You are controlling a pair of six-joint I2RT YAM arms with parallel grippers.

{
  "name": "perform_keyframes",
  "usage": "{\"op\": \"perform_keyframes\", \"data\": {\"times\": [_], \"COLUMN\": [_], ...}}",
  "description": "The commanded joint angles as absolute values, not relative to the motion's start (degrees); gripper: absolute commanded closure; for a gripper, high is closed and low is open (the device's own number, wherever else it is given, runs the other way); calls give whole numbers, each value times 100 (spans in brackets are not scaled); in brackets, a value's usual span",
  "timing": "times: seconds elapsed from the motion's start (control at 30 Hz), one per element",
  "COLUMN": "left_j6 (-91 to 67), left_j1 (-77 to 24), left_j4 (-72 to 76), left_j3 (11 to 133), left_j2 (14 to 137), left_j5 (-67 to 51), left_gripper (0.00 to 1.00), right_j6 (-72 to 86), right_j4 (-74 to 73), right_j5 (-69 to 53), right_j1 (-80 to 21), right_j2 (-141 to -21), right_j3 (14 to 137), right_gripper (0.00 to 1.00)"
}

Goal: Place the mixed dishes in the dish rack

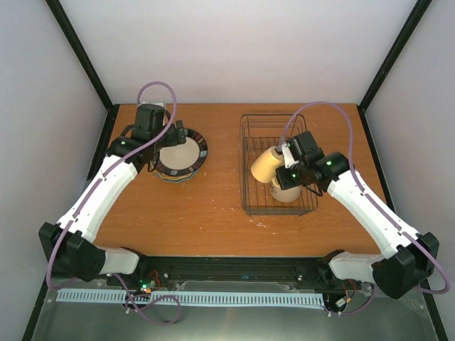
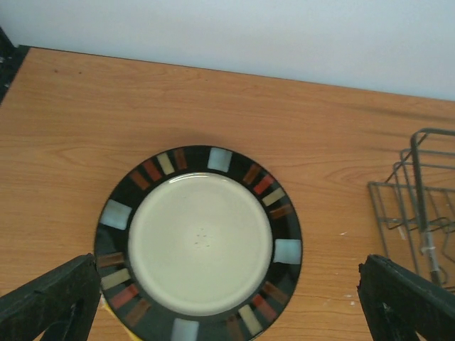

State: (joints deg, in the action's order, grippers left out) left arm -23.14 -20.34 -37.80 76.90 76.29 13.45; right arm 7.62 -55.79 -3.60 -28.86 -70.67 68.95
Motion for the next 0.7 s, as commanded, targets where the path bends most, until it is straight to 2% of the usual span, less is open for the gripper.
{"op": "perform_keyframes", "data": {"times": [0.0,0.47,0.67], "left_j6": [-1877,-1984,-1988], "left_j1": [-2013,-1947,-1404], "left_j4": [-3769,-3716,-3700], "left_j3": [7573,7183,6934], "left_j2": [7350,7172,6897], "left_j5": [1780,1740,1380], "left_gripper": [0,0,0], "right_j6": [974,732,608], "right_j4": [-5277,-4663,-4509], "right_j5": [-159,435,705], "right_j1": [-3140,-3586,-3586], "right_j2": [-6937,-7930,-8338], "right_j3": [6761,6477,6466], "right_gripper": [97,97,97]}}
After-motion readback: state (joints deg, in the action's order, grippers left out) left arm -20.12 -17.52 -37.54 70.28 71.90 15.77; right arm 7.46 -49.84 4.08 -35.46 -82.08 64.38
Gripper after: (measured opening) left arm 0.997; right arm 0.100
